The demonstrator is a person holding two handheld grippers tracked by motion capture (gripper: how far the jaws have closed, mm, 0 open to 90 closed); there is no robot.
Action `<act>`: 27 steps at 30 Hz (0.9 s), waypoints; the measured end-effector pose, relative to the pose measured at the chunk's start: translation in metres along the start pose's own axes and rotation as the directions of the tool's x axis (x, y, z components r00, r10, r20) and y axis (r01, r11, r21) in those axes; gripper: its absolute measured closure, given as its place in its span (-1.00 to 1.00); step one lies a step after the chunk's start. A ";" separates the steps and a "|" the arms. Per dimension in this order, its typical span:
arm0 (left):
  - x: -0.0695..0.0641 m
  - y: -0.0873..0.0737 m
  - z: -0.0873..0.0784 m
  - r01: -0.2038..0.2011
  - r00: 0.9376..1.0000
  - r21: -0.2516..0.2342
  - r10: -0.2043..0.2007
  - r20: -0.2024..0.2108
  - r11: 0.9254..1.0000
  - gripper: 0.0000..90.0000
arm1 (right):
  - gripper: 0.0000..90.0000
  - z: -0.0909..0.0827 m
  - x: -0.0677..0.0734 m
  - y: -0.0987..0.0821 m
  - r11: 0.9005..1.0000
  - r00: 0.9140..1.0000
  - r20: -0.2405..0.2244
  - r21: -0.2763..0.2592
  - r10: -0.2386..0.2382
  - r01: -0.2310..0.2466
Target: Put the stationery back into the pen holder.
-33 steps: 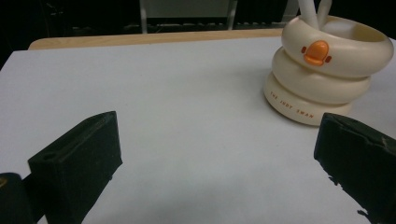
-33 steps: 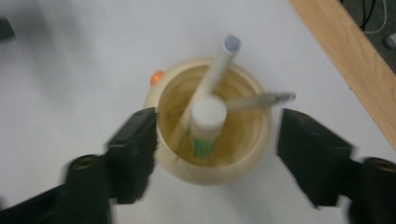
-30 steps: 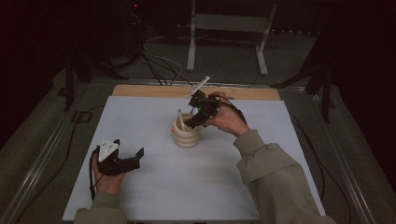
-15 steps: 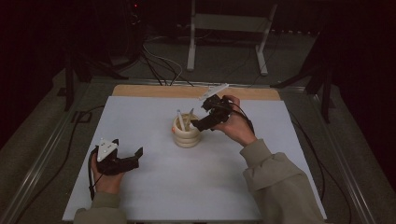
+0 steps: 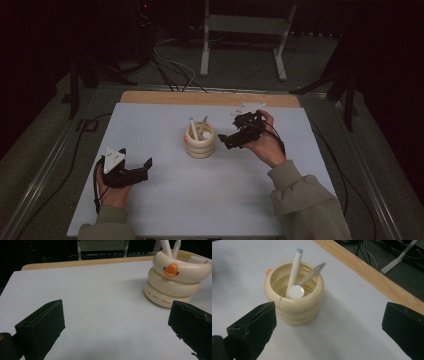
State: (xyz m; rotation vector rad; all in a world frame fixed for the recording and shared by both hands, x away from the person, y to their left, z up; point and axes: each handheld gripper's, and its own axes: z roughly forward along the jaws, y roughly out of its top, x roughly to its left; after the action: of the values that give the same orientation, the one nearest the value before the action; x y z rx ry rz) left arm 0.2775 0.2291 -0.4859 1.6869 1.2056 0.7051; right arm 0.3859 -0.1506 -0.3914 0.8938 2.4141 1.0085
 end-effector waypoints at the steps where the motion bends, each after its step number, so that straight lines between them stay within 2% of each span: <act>1: -0.001 0.001 0.000 -0.012 1.000 0.001 0.012 0.000 1.000 -0.97 | -1.00 -0.001 -0.001 -0.003 1.000 1.000 -0.003 -0.004 0.010 -0.010; 7: 0.000 0.002 -0.001 -0.018 1.000 0.004 0.018 0.000 1.000 -0.97 | -1.00 -0.009 -0.005 -0.025 0.999 0.999 0.025 -0.023 0.041 -0.041; 12: 0.002 0.004 -0.004 -0.017 1.000 -0.008 0.016 -0.003 1.000 -0.97 | -1.00 -0.020 -0.008 -0.044 0.994 0.996 0.034 -0.072 0.083 -0.080; 14: 0.002 0.004 -0.004 -0.015 1.000 -0.010 0.015 -0.001 1.000 -0.97 | -1.00 -0.024 -0.009 -0.053 0.993 0.995 0.050 -0.086 0.087 -0.083; 20: 0.002 0.005 -0.006 -0.022 1.000 -0.019 0.022 0.008 1.000 -0.97 | -1.00 -0.036 -0.011 -0.078 0.985 0.990 0.075 -0.137 0.117 -0.106; 27: 0.002 0.006 -0.006 -0.031 0.999 -0.021 0.031 0.026 0.999 -0.97 | -1.00 -0.050 -0.008 -0.098 0.974 0.985 0.089 -0.185 0.146 -0.128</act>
State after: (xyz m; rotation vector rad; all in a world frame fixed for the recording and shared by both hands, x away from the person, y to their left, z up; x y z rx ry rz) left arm 0.2751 0.2325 -0.4781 1.6957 1.1519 0.7096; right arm 0.3241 -0.2343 -0.4285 1.0322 2.1625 1.1780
